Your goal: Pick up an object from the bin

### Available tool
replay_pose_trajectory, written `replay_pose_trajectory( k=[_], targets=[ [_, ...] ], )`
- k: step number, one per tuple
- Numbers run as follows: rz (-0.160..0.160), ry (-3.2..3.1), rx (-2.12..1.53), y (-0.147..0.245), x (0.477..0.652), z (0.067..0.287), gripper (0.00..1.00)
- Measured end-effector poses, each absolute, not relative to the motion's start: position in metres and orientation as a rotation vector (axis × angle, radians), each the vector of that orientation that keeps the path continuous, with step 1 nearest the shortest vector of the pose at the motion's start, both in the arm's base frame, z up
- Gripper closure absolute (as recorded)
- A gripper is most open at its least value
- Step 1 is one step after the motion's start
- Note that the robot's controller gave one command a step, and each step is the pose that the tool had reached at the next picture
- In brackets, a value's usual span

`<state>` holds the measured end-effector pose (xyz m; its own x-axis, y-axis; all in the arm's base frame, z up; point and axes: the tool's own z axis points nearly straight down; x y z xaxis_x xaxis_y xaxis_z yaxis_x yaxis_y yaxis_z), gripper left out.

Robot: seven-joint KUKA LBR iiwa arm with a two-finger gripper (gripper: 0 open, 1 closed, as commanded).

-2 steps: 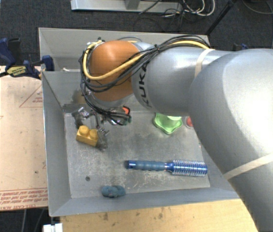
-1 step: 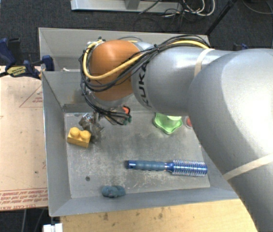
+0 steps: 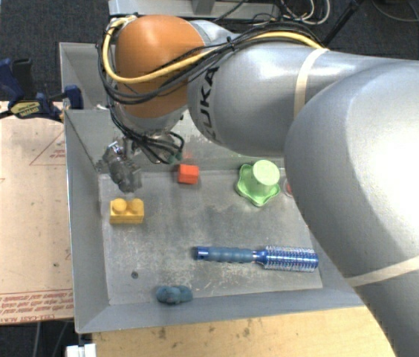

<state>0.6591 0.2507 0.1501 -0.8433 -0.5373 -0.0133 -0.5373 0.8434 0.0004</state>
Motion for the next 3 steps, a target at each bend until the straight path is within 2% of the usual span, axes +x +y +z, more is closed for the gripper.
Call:
replay_pose_trajectory(
  k=[1,2,3],
  targets=[
    [0.004,3.014,-0.872,0.248,0.658,0.146,0.00],
    [0.003,3.061,-0.734,0.245,0.611,0.077,0.00],
    [0.002,2.916,-1.158,0.233,0.656,0.070,0.00]
  ],
)
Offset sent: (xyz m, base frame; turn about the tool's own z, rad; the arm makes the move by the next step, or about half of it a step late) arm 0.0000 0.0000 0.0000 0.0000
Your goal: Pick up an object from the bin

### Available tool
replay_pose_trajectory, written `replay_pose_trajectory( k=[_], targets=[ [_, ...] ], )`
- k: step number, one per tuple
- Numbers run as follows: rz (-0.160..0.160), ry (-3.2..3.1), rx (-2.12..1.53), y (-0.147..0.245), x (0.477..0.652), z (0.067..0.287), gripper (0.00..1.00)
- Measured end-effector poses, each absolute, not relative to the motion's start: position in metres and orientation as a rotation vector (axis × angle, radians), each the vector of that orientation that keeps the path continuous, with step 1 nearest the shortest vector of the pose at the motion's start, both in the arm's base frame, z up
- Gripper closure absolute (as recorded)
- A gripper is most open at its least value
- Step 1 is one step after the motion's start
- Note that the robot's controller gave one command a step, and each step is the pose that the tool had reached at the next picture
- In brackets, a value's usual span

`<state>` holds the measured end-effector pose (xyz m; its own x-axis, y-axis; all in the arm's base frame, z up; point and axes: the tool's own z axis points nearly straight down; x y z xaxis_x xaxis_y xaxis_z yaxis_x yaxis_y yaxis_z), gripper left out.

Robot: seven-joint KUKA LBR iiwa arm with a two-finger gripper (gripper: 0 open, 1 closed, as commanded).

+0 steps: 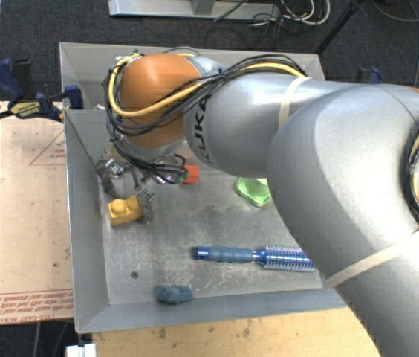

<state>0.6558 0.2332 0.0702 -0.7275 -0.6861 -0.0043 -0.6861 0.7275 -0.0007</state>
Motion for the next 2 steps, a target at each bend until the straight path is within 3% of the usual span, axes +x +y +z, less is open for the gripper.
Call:
replay_pose_trajectory(
  k=[1,2],
  targets=[
    [0.004,2.916,-1.158,0.234,0.656,0.071,1.00],
    [-0.001,2.894,-1.186,0.212,0.644,0.299,1.00]
  ],
)
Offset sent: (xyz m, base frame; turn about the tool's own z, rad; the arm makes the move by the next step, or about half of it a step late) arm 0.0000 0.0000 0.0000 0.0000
